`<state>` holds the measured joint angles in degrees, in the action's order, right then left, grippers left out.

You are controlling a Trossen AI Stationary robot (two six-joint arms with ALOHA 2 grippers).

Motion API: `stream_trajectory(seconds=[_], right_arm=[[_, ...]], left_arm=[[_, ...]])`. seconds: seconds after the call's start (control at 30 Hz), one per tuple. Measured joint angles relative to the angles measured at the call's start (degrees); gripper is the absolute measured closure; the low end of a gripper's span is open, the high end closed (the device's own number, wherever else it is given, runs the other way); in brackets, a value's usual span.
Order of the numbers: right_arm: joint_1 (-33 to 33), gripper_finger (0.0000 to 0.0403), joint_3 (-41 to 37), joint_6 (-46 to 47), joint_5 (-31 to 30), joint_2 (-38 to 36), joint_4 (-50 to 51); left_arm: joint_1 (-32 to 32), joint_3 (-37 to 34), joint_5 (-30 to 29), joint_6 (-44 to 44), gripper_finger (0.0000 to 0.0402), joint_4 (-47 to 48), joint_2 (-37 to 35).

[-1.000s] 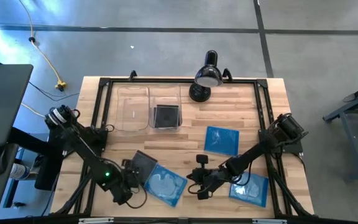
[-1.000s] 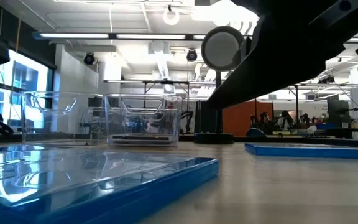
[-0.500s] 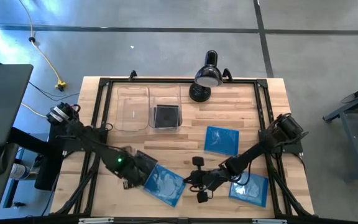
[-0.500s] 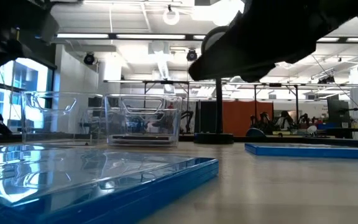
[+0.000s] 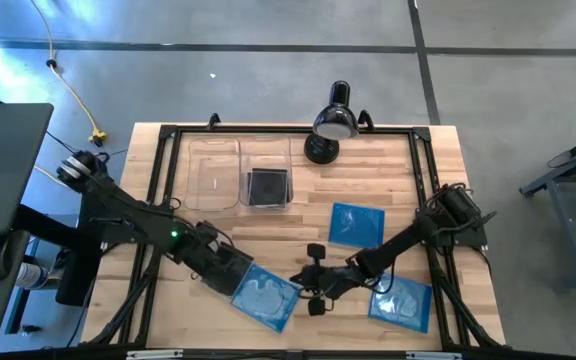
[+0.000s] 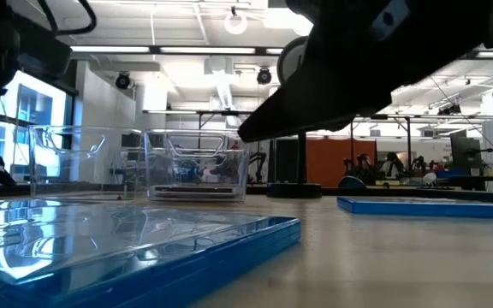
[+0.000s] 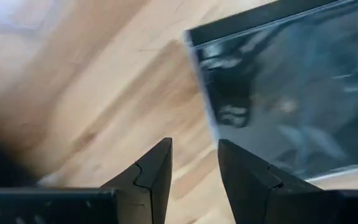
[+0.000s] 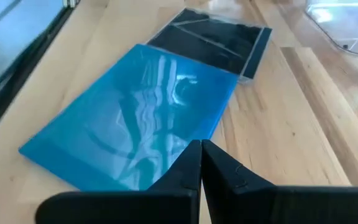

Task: Pick & place jewel cases by type
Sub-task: Put the black CD case into the right transparent bin

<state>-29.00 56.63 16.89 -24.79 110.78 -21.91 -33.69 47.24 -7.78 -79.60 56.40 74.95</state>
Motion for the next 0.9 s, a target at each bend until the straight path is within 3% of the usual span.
stream_trajectory(seconds=[0.23, 0.5, 0.67, 0.9], right_arm=[[1.7, 0.0402, 0.02, 0.19, 1.3, -0.03, -1.18], [4.85, 0.0402, 0.04, -4.45, 2.99, -0.04, -3.07], [7.16, 0.0402, 1.35, -7.5, 6.58, 0.71, -3.46], [8.79, 0.0402, 8.84, -11.81, 9.65, 7.74, 0.1]], left_arm=[[-0.04, -12.0, -0.62, -7.93, 0.0273, -9.77, -9.02], [-0.03, -21.41, -3.42, -10.53, 0.0273, -25.56, -12.13], [-0.04, -23.71, -4.67, -10.65, 0.0273, -30.57, -12.13], [-0.04, -24.54, -5.36, -10.71, 0.0273, -32.24, -12.12]])
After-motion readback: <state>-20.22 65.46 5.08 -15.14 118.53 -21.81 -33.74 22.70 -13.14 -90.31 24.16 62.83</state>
